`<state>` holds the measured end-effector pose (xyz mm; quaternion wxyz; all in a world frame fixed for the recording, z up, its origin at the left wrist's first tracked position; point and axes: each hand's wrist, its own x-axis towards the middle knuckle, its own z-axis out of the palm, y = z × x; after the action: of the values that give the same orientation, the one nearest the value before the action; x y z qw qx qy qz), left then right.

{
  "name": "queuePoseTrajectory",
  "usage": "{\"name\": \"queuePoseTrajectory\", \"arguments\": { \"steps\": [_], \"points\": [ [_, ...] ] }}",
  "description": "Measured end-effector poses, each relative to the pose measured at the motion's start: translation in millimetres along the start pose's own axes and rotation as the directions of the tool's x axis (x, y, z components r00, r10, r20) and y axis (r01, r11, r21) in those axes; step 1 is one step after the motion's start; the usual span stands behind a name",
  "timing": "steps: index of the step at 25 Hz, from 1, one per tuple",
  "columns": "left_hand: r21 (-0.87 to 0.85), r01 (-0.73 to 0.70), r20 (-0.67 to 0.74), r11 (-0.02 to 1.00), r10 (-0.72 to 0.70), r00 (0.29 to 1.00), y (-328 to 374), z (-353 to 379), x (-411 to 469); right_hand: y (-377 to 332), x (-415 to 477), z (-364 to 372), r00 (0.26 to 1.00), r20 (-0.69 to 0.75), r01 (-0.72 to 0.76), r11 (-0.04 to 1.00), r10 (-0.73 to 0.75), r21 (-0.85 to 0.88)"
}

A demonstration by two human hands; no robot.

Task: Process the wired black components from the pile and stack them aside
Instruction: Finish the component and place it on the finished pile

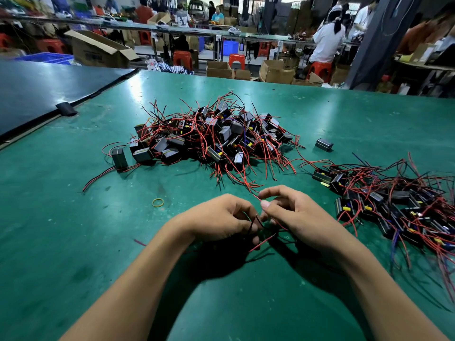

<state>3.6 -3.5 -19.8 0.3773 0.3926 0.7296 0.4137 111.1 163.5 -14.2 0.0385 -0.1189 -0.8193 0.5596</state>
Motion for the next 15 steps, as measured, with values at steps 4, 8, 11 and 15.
{"name": "queuePoseTrajectory", "arguments": {
  "steps": [4,8,11,15],
  "points": [
    [0.036,0.009,-0.054,0.999,-0.007,0.999,-0.1,-1.7,-0.3,-4.8,-7.4,-20.4,0.964,0.267,-0.026,0.998,0.011,0.051],
    [0.039,0.002,-0.057,0.999,0.000,0.998,1.2,0.1,-0.3,-3.3,-8.4,-17.9,0.952,0.305,0.024,0.995,0.008,-0.100],
    [0.037,-0.003,-0.047,0.999,0.004,0.999,3.1,0.4,-0.7,-3.1,-7.5,-15.6,0.954,0.298,0.027,0.999,-0.016,-0.032],
    [0.018,0.013,-0.011,1.000,-0.013,1.000,4.9,0.9,-4.7,0.2,-6.3,-17.2,0.952,0.304,0.023,1.000,-0.023,0.005]
  ]
}}
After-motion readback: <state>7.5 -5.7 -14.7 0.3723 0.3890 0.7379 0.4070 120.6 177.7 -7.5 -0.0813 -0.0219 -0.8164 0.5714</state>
